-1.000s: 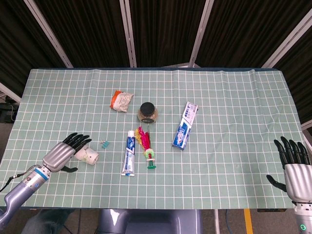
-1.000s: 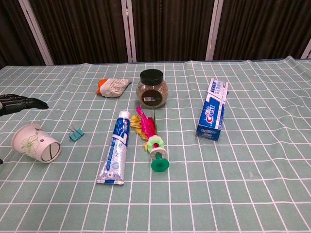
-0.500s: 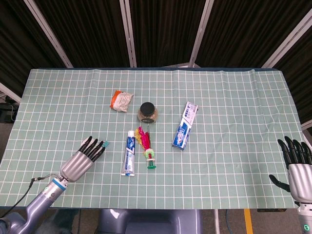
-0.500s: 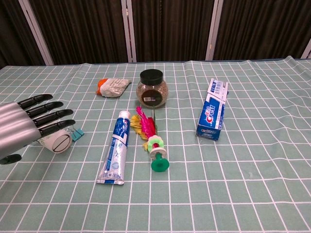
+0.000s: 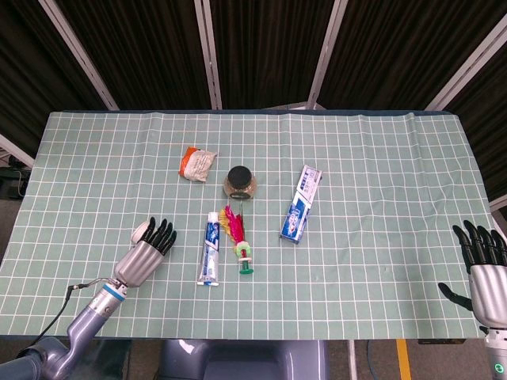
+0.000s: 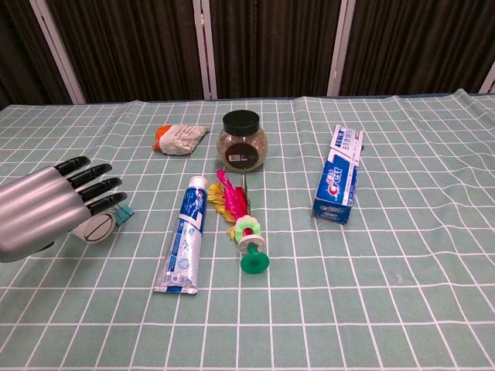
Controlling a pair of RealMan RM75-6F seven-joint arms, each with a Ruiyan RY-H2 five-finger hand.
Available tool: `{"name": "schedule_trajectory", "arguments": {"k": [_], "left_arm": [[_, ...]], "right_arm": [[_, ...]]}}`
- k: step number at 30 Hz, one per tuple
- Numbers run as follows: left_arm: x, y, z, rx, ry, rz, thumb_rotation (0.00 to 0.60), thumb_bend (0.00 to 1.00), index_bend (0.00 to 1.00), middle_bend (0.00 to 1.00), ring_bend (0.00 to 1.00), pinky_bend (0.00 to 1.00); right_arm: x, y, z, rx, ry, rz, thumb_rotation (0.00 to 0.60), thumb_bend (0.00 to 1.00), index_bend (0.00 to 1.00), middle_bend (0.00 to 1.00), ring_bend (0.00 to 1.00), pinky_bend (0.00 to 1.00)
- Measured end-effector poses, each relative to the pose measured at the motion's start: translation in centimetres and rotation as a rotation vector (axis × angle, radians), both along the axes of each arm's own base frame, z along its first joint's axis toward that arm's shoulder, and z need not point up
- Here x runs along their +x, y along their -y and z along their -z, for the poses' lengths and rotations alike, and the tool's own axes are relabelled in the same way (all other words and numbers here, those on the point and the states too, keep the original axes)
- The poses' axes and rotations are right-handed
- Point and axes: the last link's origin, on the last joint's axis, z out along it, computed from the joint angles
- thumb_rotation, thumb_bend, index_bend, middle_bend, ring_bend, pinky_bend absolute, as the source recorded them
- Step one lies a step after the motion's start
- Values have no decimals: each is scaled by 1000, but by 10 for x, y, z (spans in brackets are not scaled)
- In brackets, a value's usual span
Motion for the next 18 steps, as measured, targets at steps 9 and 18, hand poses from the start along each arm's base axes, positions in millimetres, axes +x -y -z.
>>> {"name": "schedule_trajectory", "arguments": {"k": [9, 18], "left_arm": [[-4, -6, 9, -17, 3, 32, 600, 0, 382, 327, 293, 362], [-2, -7, 14, -11, 45, 65, 600, 0, 522, 433, 393, 452]], "right_arm": [[0, 0, 1, 2, 0, 1, 600, 0, 0, 0, 0, 0], [0, 0, 0, 0, 4, 1, 600, 0, 0, 0, 0, 0]]}}
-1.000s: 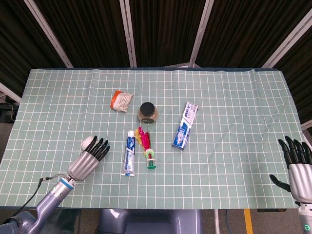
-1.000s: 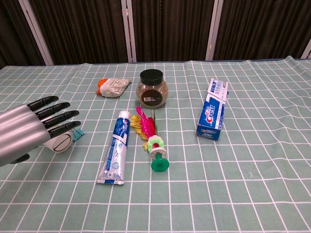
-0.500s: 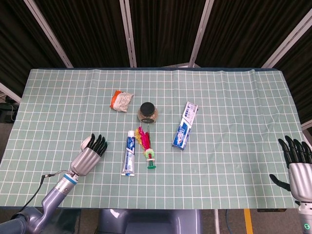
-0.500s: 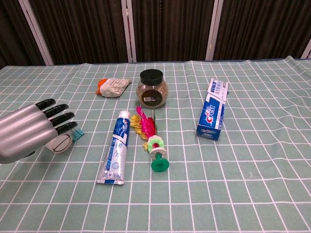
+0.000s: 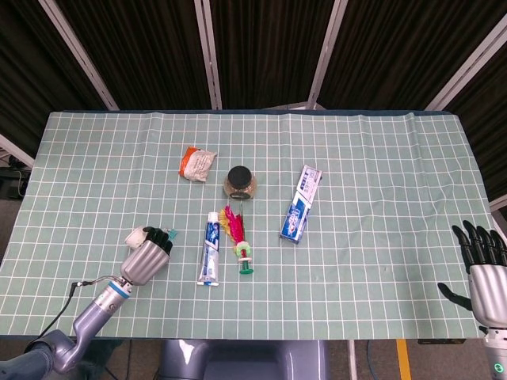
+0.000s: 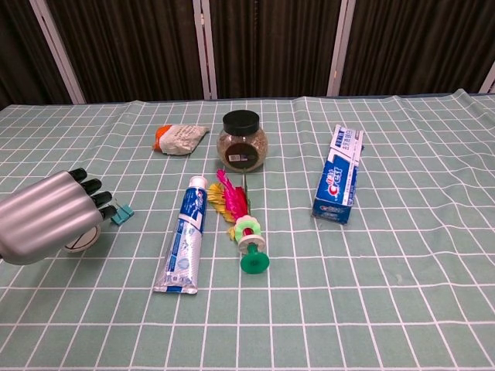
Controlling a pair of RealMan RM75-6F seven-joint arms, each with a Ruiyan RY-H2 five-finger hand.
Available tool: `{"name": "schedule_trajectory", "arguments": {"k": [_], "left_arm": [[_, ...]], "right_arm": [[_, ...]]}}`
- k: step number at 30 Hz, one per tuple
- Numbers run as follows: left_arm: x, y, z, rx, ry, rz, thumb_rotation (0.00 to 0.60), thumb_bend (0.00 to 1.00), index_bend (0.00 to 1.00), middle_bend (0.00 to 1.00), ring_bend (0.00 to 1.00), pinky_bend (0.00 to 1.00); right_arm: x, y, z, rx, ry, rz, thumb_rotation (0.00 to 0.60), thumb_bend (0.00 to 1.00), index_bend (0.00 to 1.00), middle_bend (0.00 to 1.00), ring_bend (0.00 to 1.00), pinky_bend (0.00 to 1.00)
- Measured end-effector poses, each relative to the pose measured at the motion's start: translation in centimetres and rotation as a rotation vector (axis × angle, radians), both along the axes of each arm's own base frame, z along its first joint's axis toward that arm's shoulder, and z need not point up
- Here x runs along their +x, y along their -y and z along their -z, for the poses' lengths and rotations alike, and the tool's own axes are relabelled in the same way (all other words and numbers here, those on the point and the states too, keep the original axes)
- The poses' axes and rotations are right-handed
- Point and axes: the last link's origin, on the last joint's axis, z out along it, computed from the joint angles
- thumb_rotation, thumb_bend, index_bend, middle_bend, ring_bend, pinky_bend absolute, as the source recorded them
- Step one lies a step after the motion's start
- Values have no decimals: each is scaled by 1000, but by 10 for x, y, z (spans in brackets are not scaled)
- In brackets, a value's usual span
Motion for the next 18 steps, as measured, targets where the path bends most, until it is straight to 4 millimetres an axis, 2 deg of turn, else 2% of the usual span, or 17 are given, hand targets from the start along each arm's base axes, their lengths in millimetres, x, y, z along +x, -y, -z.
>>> {"name": "schedule_trajectory", "arguments": {"k": [9, 12, 18], "left_arm": [[6, -1, -15, -20, 174, -34, 600, 0, 517, 420, 392, 452], [10, -3, -23, -51, 308, -95, 600, 0, 517, 419, 392, 452], [21, -14, -46, -176, 742, -287, 600, 0, 516, 419, 389, 452]], "right_arm": [[0, 0, 2, 6, -5, 0, 600, 0, 0, 0, 0, 0], [0, 0, 2, 6, -5, 1, 600, 0, 0, 0, 0, 0], [0, 1, 2, 7, -8, 4, 600, 0, 0, 0, 0, 0]]}}
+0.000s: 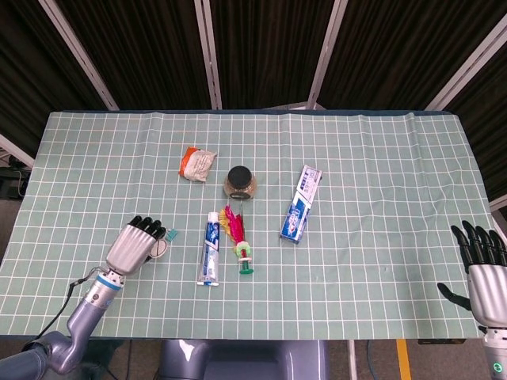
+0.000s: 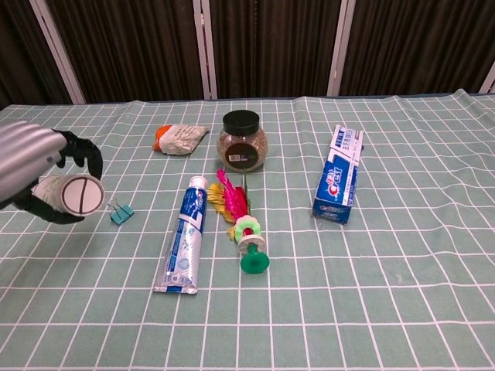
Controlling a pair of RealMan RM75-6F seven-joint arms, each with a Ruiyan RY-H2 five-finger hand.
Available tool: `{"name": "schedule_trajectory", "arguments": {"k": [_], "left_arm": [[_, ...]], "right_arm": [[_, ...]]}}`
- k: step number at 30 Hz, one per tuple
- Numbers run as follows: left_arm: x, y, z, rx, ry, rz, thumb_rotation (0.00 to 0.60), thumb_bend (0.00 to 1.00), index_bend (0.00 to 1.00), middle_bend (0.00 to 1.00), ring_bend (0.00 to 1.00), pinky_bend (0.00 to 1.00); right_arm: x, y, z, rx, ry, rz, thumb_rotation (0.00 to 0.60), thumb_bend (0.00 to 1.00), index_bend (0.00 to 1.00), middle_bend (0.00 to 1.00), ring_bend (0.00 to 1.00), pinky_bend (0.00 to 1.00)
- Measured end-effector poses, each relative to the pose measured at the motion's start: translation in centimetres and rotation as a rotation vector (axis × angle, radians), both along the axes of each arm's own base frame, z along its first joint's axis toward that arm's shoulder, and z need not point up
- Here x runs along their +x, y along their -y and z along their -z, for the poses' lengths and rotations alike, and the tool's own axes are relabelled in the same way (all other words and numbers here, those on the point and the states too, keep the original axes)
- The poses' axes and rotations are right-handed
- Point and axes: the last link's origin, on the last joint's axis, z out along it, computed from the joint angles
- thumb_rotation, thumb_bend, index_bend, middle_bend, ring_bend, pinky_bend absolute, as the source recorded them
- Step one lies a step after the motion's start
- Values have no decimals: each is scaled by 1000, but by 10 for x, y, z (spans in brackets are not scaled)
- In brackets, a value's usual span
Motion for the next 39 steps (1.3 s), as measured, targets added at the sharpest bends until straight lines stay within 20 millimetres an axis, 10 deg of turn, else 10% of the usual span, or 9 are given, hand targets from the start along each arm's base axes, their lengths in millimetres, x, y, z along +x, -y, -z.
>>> {"name": "schedule_trajectory", "arguments": {"k": [13, 39], "left_arm": [[-9, -39, -23, -324, 885, -437, 600, 0, 497, 400, 365, 433], [-23, -65, 22, -379, 939, -560, 600, 0, 481, 390, 357, 425]], "right_arm": [[-2, 3, 2, 5, -9, 15, 600, 0, 0, 0, 0, 0], [-6, 5, 0, -1, -2, 32, 600, 0, 0, 0, 0, 0]]}}
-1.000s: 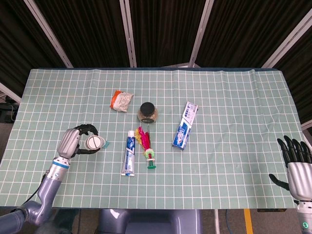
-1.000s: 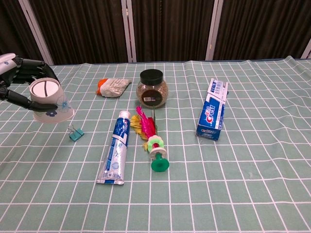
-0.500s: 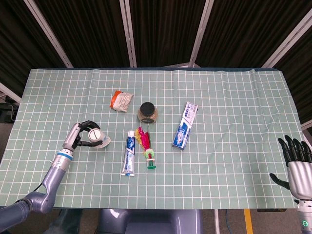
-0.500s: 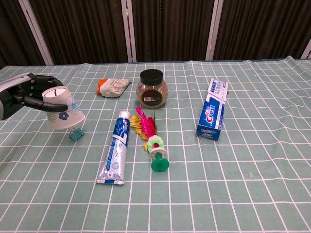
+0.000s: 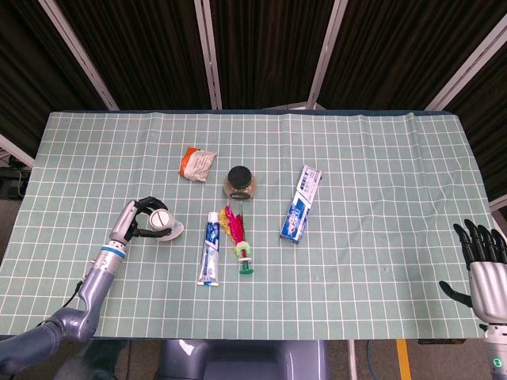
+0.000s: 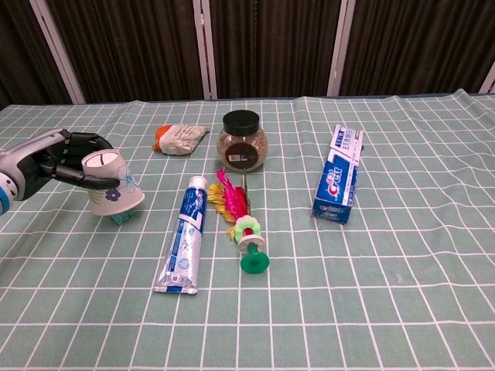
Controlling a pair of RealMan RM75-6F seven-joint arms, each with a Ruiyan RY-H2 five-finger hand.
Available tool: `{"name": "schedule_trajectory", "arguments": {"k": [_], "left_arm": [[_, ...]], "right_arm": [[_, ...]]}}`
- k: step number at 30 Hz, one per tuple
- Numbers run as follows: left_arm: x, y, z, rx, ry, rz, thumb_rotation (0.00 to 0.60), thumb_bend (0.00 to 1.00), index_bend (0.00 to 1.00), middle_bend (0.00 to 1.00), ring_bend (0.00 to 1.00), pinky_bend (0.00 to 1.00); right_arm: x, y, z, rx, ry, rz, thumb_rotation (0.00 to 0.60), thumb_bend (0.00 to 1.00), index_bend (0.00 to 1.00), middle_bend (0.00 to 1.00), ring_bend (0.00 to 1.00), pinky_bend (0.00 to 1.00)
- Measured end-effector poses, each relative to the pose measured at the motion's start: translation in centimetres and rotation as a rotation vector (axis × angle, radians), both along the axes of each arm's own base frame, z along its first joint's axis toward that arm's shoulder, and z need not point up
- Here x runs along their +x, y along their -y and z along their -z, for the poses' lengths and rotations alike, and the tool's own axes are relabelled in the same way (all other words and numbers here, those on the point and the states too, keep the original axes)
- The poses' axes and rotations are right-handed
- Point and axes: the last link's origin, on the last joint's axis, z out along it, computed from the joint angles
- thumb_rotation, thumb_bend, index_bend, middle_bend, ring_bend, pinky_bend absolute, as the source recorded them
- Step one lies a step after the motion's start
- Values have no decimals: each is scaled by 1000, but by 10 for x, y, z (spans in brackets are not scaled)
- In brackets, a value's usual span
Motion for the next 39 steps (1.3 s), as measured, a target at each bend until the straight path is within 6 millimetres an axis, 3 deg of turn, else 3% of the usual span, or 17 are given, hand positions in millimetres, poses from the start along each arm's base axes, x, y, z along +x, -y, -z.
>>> {"name": "schedule_trajectory", "arguments": {"k": [4, 7, 9, 12, 15, 21, 27, 33, 39], "left_arm": [[-2, 1, 5, -19, -9, -9, 600, 0, 448, 360, 321, 378], [-3, 1, 7, -28, -20, -10, 600, 0, 397, 282, 222, 256], [-4, 1, 8, -30, -23, -13, 600, 0, 278, 130, 64, 98], [-5, 2, 7, -47, -28, -16, 600, 0, 90, 2, 0, 1], [-5, 3, 2, -60, -36, -2, 600, 0, 4, 0, 0, 0], [0, 8, -19, -27, -19, 50, 600, 0, 0, 0, 0, 0], [3, 15, -56, 80, -80, 148, 600, 0, 0, 0, 0, 0], [-7, 29, -85, 209, -352, 208, 600, 0, 0, 0, 0, 0], [-17, 60, -113, 345, -732, 204, 600, 0, 0, 0, 0, 0]], "right_arm": [[0, 0, -1, 0, 2, 1, 600, 0, 0, 0, 0, 0], [0, 0, -1, 2, 2, 2, 600, 0, 0, 0, 0, 0], [0, 0, -1, 1, 1, 1, 600, 0, 0, 0, 0, 0], [0, 0, -1, -2, -1, -1, 600, 0, 0, 0, 0, 0], [1, 0, -1, -2, -1, -3, 600, 0, 0, 0, 0, 0], [3, -2, -1, -1, 3, -11, 600, 0, 0, 0, 0, 0], [6, -4, -2, -2, 11, -24, 600, 0, 0, 0, 0, 0], [9, -4, -3, -6, 18, -37, 600, 0, 0, 0, 0, 0], [11, -4, -2, -5, 14, -46, 600, 0, 0, 0, 0, 0]]}}
